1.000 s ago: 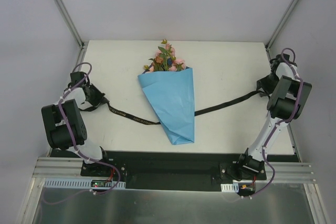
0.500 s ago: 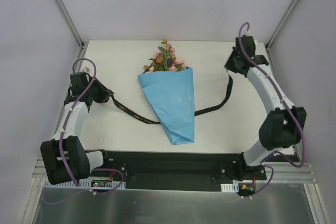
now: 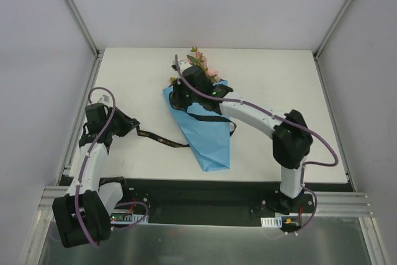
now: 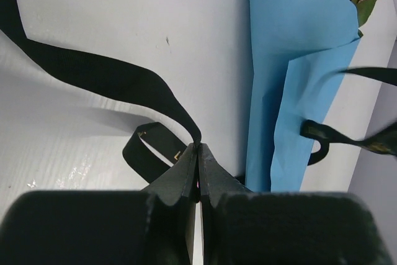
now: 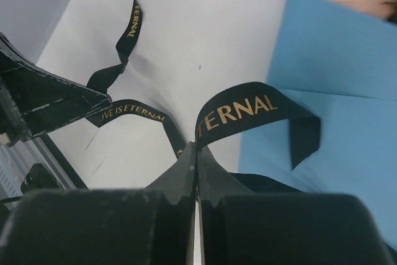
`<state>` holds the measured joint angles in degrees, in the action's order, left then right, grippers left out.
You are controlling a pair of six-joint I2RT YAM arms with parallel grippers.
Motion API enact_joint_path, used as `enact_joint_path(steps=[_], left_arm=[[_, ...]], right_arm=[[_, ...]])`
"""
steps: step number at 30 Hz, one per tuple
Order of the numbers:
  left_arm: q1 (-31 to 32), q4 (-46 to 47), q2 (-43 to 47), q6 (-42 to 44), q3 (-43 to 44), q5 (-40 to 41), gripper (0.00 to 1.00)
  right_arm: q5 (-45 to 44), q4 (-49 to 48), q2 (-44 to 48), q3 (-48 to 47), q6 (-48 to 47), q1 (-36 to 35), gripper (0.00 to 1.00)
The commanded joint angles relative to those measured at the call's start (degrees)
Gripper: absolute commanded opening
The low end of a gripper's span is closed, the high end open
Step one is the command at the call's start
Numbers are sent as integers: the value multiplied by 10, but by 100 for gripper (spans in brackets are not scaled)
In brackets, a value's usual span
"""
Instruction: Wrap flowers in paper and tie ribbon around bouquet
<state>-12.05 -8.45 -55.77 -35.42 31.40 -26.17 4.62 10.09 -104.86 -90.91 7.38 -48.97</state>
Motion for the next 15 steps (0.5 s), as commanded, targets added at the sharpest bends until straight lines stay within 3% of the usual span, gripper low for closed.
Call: enact_joint_path(steps=[1, 15], left_arm=[[-1, 12, 54, -32, -41, -27, 0], [-2, -16, 215, -52, -112, -54, 0]], right_arm=[[66, -39, -86, -79, -3, -38, 0], [153, -37, -318, -283, 58, -77, 0]])
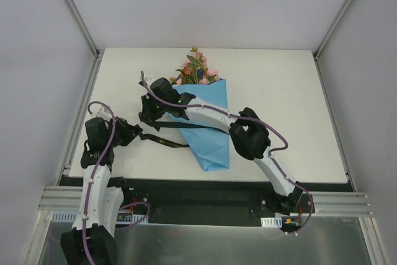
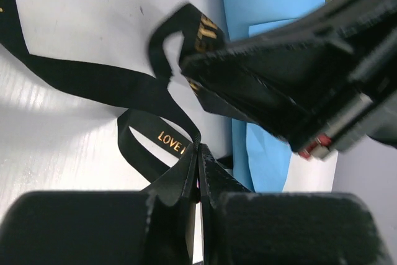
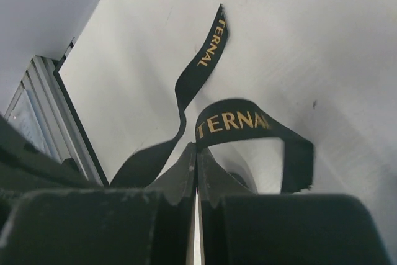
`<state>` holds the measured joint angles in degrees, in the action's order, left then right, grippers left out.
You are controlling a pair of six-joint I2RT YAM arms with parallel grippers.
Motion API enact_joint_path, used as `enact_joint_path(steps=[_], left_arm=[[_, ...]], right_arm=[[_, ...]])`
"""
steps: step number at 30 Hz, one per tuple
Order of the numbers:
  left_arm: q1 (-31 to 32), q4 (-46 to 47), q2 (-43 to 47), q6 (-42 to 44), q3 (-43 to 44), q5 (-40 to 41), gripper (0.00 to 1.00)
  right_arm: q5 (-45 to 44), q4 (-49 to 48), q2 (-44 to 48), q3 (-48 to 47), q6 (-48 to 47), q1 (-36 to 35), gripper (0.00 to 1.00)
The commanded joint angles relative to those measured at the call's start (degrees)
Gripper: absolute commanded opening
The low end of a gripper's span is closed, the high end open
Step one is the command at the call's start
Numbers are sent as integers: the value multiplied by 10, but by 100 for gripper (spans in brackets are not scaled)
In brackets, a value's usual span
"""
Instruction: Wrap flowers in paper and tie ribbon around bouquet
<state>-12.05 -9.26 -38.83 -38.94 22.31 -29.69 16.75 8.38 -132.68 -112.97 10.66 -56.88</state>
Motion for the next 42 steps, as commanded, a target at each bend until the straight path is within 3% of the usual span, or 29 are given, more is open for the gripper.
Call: enact_joint_path(steps=[1, 10, 15, 17, 19, 22, 23, 25, 26, 27, 29, 32, 37, 42], left_arm=[[-2, -13, 57, -23, -30, -18, 0], [-1, -26, 118, -41, -32, -24, 0], [-2, -26, 96, -10, 2, -45, 0], [-1, -26, 74, -4, 29, -53, 0], [1, -25, 43, 5, 68, -71, 0], [32, -23, -6, 20, 130, -78, 0], [60, -22, -19, 23, 147, -79, 0], [105, -23, -69, 24, 198, -80, 0], [119, -23, -90, 26, 214, -84, 0], [170, -23, -109, 26, 246, -86, 0], [212, -25, -167, 25, 275, -80, 0], [279, -28, -250, 41, 334, -74, 0], [355, -45, -412, 82, 450, -91, 1], [360, -62, -536, 101, 523, -126, 2]], right_arm=[[34, -18, -49, -86, 28, 2, 0], [24, 15, -109, -147, 22, 0, 1], [34, 97, -67, -150, 30, 22, 35], [71, 109, -4, -126, 32, 46, 49], [88, 121, 58, -53, 17, 62, 62], [114, 128, 191, 75, -45, 103, 69], [104, 130, 264, 115, -75, 127, 69], [75, 140, 327, 246, -145, 152, 70], [19, 145, 359, 295, -212, 171, 70], [-5, 142, 401, 332, -242, 177, 70], [-82, 107, 433, 436, -308, 179, 66], [-100, 26, 464, 532, -339, 180, 61], [-66, -73, 469, 590, -372, 175, 59], [-96, -80, 423, 576, -399, 162, 56]])
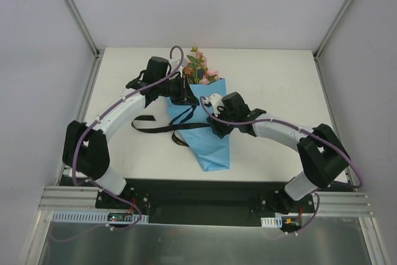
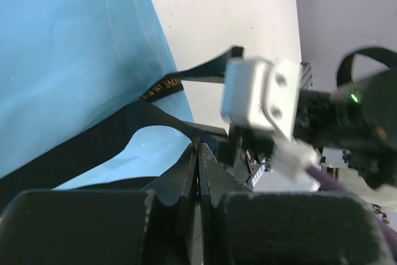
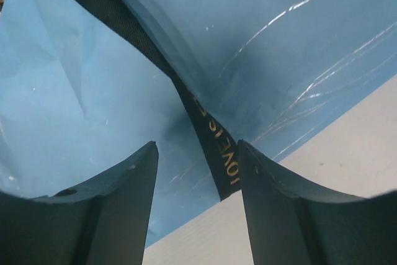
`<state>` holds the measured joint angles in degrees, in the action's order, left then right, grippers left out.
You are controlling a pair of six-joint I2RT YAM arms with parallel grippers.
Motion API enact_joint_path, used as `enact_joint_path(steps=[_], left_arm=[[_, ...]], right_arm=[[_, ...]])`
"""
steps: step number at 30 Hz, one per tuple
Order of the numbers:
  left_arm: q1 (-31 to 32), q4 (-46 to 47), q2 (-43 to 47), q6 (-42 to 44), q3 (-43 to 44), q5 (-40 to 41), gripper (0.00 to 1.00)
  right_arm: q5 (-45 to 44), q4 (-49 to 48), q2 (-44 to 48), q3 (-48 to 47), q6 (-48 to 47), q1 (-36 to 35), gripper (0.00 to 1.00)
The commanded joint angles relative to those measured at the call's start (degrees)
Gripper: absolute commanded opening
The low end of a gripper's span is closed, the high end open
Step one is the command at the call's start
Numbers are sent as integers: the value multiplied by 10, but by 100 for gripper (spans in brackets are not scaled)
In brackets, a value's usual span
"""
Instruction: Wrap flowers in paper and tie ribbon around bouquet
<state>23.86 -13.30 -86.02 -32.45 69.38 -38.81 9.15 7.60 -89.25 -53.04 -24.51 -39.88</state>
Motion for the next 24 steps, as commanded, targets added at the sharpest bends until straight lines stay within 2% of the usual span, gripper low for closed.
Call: enact_joint_path(steps=[1, 5, 8, 9, 12, 15, 20, 24], left_arm=[[1, -23, -80, 37, 61, -39, 2], [8, -26, -143, 38, 95, -54, 1], [10, -26, -182, 32, 119, -55, 2], [11, -26, -200, 32, 132, -58, 3], [21, -27, -232, 35, 156, -54, 5], [35, -37, -265, 43, 179, -58, 5], [65, -61, -303, 63, 216, -63, 5], [90, -126, -341, 96, 256, -60, 6]], right_arm=[[-38, -72, -20, -22, -48, -11, 55], [-87, -122, -35, -9, -46, -35, 48], [-130, -141, -39, -1, -42, -50, 30], [-132, -146, -37, 3, -37, -52, 17], [-146, -158, -10, 17, -33, -64, 5], [-176, -166, 28, 40, -32, -82, 1], [-189, -191, 87, 90, -18, -84, 1], [-198, -193, 97, 101, -18, -84, 1]])
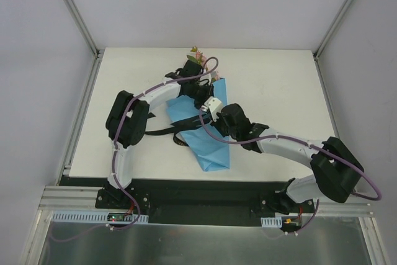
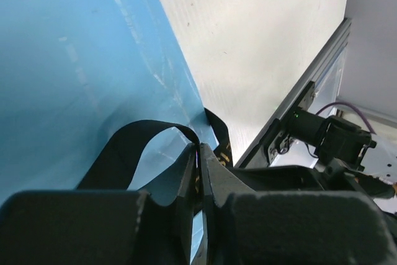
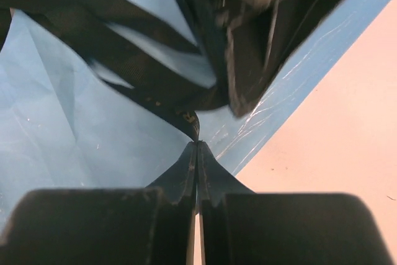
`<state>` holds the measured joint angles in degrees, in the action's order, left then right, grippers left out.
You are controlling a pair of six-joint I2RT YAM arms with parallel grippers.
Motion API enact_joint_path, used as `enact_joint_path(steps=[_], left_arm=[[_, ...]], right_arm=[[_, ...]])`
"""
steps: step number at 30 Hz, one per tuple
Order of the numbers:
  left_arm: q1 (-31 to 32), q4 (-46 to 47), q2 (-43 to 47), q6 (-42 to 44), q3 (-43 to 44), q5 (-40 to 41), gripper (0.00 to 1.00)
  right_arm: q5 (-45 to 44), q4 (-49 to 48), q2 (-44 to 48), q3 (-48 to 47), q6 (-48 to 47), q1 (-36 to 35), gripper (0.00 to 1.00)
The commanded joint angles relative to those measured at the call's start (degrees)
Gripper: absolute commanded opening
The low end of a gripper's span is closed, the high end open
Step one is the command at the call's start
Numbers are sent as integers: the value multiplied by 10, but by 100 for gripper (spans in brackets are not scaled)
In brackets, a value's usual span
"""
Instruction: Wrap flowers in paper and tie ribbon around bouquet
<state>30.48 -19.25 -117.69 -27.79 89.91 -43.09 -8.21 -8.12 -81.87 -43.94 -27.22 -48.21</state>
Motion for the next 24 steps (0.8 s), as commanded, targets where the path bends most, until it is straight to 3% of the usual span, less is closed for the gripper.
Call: enact_joint_path(steps=[1, 7, 15, 24], left_arm=[[29, -81, -31, 57, 61, -21, 6], [33, -177, -28, 129, 85, 1, 21], [27, -187, 26, 138, 94, 58, 42], [14, -193, 78, 136, 98, 90, 45]], right_arm=[[-34, -37, 24, 11, 9, 0, 1], [-40, -45, 36, 18, 16, 0, 0], [-21, -37, 71, 44, 33, -2, 1], [-9, -27, 79, 42, 38, -3, 1]])
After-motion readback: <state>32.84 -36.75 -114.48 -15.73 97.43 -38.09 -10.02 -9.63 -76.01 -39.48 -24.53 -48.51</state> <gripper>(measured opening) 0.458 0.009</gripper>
